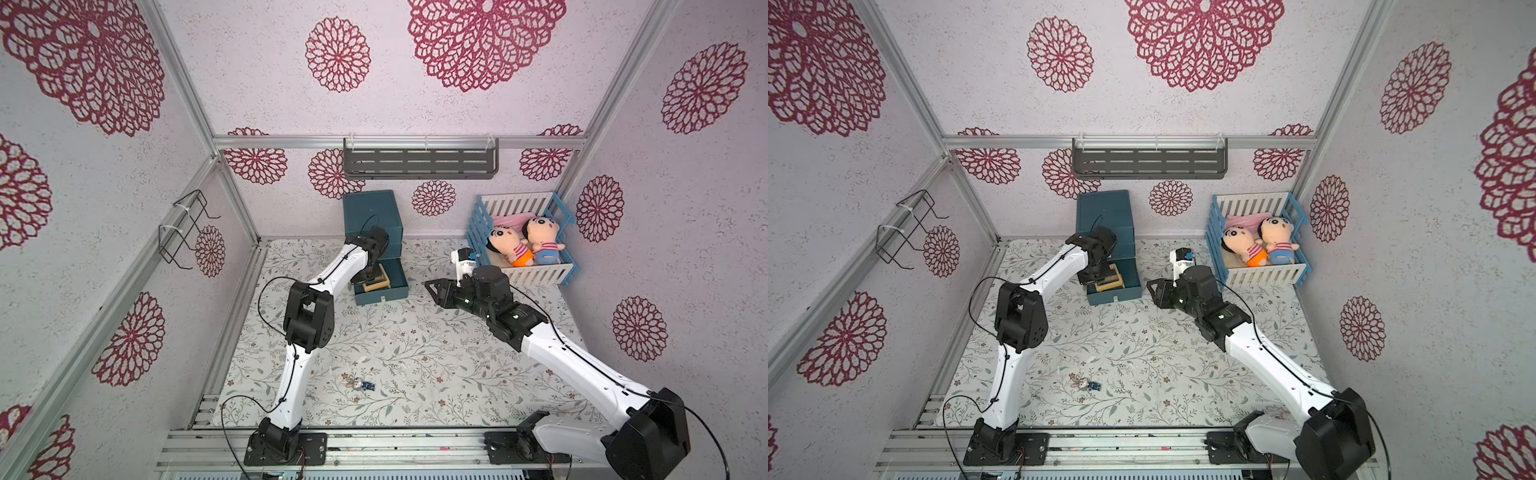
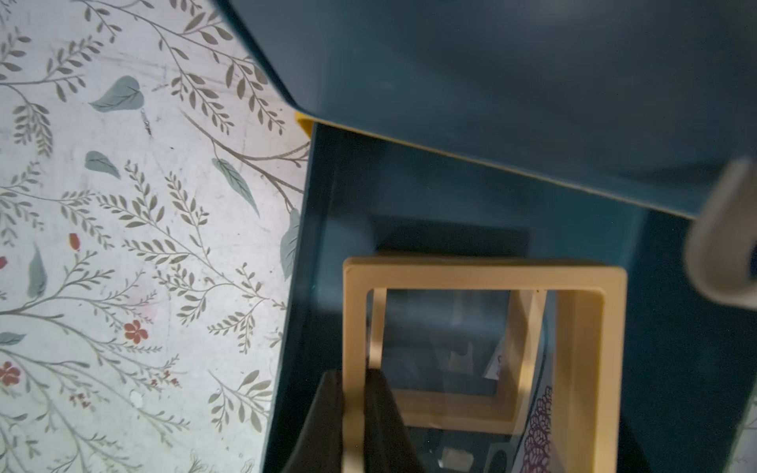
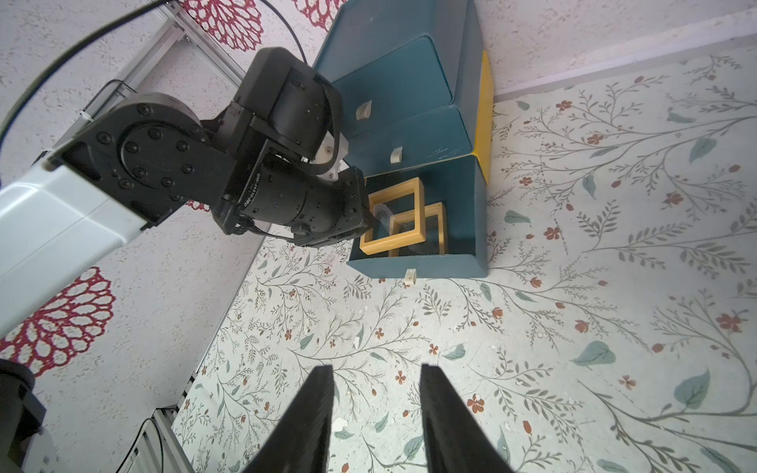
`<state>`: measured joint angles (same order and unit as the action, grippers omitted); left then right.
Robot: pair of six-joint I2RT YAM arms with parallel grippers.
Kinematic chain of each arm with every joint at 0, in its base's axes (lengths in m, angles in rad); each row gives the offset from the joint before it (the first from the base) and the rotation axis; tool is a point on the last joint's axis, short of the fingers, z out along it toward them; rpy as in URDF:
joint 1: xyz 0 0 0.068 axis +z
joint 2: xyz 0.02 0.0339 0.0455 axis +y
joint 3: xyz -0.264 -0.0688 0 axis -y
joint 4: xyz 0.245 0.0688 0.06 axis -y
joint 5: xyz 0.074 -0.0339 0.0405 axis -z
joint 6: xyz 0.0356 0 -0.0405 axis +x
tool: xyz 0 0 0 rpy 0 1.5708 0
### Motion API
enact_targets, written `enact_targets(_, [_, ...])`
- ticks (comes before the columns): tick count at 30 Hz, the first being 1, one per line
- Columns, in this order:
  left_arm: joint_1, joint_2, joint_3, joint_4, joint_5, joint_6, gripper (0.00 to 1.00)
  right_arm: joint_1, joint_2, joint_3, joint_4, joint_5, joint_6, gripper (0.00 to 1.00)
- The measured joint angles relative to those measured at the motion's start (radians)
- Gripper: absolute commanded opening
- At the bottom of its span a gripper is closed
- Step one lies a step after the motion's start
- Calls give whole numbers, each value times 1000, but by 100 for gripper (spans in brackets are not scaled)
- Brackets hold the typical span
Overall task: Place the brooch boxes into the drawer by color
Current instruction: Place the brooch box in the drawer.
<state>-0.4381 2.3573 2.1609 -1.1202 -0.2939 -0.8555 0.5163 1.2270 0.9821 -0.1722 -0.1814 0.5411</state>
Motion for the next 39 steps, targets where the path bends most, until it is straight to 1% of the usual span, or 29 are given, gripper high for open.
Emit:
enact_targets(7, [0,16,0,1,-7,-16,0,0,0,-1,-1,0,0,41])
enact_targets(14, [-3,33,-1,8,18,-20,0,0,-8,-6,-6,0,1,41])
enact_targets(15, [-3,33,-1,8,20,-20,2,0,-10,-6,-6,1,1,41])
enact_targets(17, [-2,33,-2,9,25,-20,9,0,-14,-6,-6,1,1,41])
enact_targets(25, [-3,33,-10,16,36,-13,31,0,-17,-10,-10,0,2,41])
enact_targets(29, [-3,33,-17,21,36,-11,43,0,-17,-14,-10,0,2,42])
enact_targets(34, [-9,27,-37,35,29,-10,52,0,-17,-15,-10,0,3,42])
enact_targets(39, [-17,-3,-97,54,21,-10,57,-5,-17,-31,1,-19,25,43])
